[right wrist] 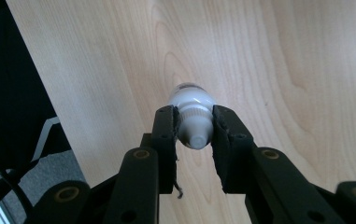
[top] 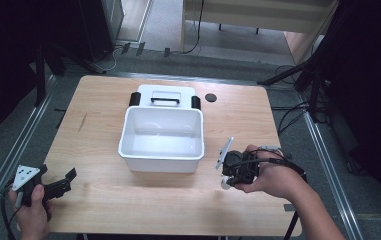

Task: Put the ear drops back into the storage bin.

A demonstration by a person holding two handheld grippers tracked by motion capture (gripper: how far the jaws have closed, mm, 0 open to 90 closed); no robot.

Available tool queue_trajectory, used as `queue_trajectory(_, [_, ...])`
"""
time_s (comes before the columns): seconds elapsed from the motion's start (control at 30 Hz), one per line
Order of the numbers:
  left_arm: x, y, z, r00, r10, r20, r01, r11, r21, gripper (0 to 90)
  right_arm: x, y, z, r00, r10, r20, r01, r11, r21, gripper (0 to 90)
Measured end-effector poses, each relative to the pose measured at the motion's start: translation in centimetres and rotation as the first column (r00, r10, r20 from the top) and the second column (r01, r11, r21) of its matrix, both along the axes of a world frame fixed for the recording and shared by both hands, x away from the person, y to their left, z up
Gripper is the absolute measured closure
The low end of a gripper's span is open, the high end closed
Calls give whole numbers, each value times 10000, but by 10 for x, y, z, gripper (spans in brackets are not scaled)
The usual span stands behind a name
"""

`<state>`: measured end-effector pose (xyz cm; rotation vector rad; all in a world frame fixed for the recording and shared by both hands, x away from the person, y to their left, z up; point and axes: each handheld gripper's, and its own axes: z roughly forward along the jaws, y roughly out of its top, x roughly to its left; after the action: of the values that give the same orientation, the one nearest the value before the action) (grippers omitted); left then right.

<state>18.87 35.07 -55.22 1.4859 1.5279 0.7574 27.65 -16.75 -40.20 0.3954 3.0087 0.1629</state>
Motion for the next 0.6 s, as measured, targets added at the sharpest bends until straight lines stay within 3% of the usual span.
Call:
queue_trajectory(0.4, [0, 0, 0, 10000, -35, 21, 35, 10000, 19, 1, 15, 8, 44, 9993, 258, 261, -266, 9991, 318, 722])
queue_trajectory(0.6, [0, -1, 0, 10000, 5, 57, -5, 10000, 28, 1, 22, 16, 56, 9985, 425, 353, -439, 9982, 402, 722])
